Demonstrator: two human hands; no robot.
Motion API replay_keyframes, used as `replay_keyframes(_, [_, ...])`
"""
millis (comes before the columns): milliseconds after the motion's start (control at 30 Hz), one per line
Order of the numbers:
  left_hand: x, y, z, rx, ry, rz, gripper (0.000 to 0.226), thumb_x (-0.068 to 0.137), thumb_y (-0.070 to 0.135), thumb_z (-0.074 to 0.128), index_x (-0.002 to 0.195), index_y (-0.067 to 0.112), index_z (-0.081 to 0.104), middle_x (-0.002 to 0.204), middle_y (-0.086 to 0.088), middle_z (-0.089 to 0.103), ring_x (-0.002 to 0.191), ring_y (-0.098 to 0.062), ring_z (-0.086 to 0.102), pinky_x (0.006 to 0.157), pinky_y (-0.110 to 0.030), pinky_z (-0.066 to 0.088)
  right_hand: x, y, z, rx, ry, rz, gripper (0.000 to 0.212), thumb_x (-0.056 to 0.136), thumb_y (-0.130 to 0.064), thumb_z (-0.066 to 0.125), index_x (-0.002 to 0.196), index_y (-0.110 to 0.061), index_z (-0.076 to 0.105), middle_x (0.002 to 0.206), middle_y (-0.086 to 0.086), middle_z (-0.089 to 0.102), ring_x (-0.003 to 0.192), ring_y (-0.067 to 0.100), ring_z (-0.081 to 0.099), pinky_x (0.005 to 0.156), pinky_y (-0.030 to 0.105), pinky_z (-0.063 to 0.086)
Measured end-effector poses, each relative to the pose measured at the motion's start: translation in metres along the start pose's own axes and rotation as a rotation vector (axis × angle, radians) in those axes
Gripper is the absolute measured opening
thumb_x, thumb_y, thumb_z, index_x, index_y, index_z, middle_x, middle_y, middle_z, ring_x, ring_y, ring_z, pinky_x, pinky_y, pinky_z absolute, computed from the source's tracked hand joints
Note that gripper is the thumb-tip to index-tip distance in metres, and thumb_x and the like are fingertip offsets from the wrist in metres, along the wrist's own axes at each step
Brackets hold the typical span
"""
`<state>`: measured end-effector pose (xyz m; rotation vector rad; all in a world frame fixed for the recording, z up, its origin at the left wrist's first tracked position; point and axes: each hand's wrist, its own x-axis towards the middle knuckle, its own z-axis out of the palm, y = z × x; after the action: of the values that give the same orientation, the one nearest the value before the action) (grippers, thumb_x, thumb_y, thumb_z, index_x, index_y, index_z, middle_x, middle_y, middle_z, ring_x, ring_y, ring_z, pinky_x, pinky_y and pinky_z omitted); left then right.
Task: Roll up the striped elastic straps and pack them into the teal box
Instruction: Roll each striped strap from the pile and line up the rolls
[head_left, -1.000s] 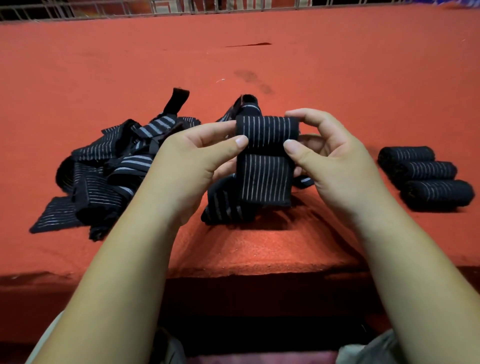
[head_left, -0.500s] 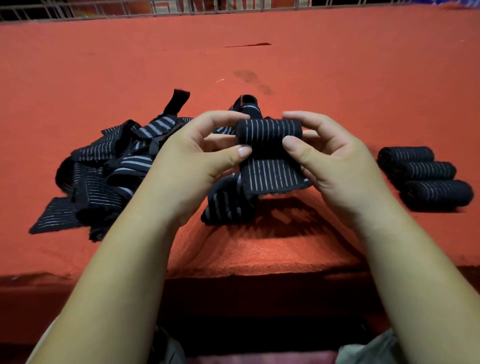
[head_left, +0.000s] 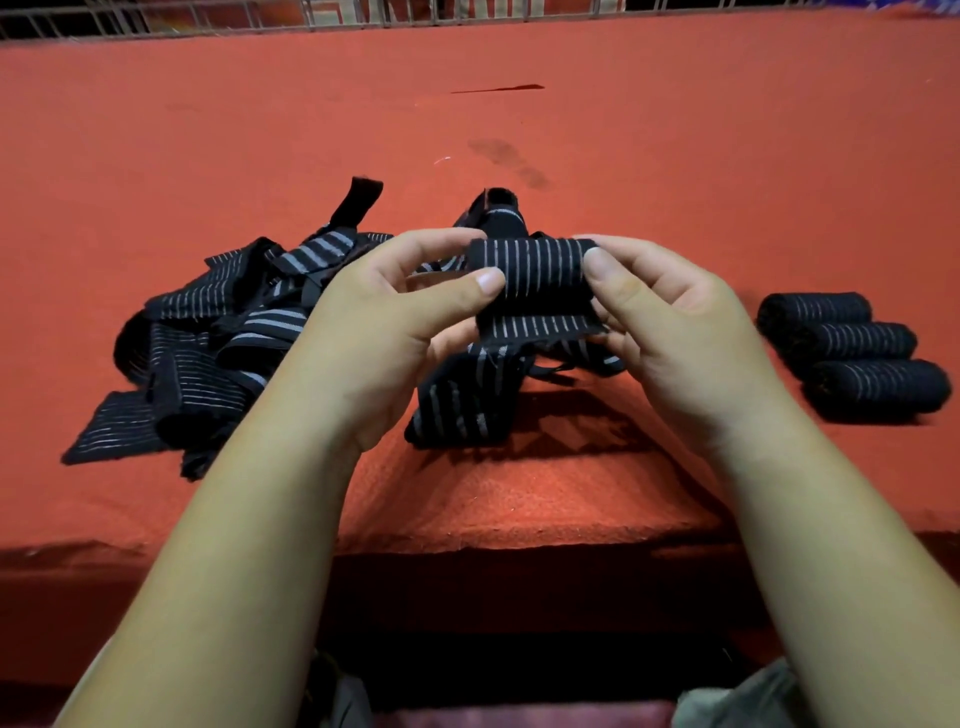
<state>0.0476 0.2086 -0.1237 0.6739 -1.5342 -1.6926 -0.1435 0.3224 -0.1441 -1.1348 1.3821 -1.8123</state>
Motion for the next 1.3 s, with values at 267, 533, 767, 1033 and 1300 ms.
replay_keyframes(267, [-0.001, -0.003, -0.003, 0.188, -0.029, 0.061, 0.035, 0.095, 0.006, 0.079, 0.128, 0.016, 0.074, 0.114, -0.003, 0.082, 0.112, -0.02, 0.078, 0.1, -0.039, 0.062, 0.001, 0.0, -0.003, 0.007, -0.031, 0.023, 0.022, 0.106, -0.012, 0.065, 0.125, -0.014, 0.075, 0.119, 0.008, 0.08, 0.11, 0.024, 0.077, 0.094, 0.035, 0.06])
replay_keyframes(533, [-0.007, 0.001, -0.001, 0.286, -0.037, 0.123, 0.039, 0.091, 0.001, 0.082, 0.124, 0.019, 0.072, 0.111, -0.003, 0.082, 0.104, -0.02, 0.08, 0.089, -0.032, 0.064, -0.001, -0.006, -0.009, -0.167, -0.065, -0.035, 0.027, 0.103, -0.015, 0.069, 0.13, -0.02, 0.074, 0.118, -0.005, 0.081, 0.109, 0.009, 0.076, 0.092, 0.023, 0.058])
replay_keyframes(767, [-0.007, 0.002, 0.0, 0.295, -0.033, 0.137, 0.043, 0.092, 0.002, 0.081, 0.129, 0.021, 0.07, 0.115, -0.002, 0.081, 0.107, -0.021, 0.08, 0.099, -0.042, 0.063, -0.001, -0.005, -0.013, -0.262, -0.102, -0.081, 0.029, 0.103, -0.012, 0.069, 0.132, -0.018, 0.071, 0.119, -0.009, 0.08, 0.108, 0.004, 0.075, 0.091, 0.02, 0.056])
replay_keyframes(1033, [-0.005, 0.002, 0.001, 0.262, -0.049, 0.094, 0.037, 0.097, 0.021, 0.082, 0.132, 0.031, 0.074, 0.119, -0.008, 0.081, 0.116, -0.031, 0.076, 0.106, -0.052, 0.059, 0.002, -0.002, -0.01, -0.214, -0.098, -0.12, 0.034, 0.104, 0.0, 0.065, 0.134, -0.016, 0.064, 0.119, -0.006, 0.073, 0.102, 0.005, 0.073, 0.091, 0.021, 0.057])
replay_keyframes(1300, [-0.006, 0.003, 0.001, 0.219, -0.061, 0.109, 0.039, 0.096, 0.002, 0.077, 0.13, 0.02, 0.071, 0.113, -0.011, 0.082, 0.109, -0.03, 0.079, 0.1, -0.043, 0.063, 0.001, -0.005, -0.01, -0.182, -0.09, -0.108, 0.041, 0.101, -0.003, 0.071, 0.136, -0.022, 0.062, 0.119, 0.011, 0.071, 0.093, 0.012, 0.074, 0.085, 0.026, 0.059])
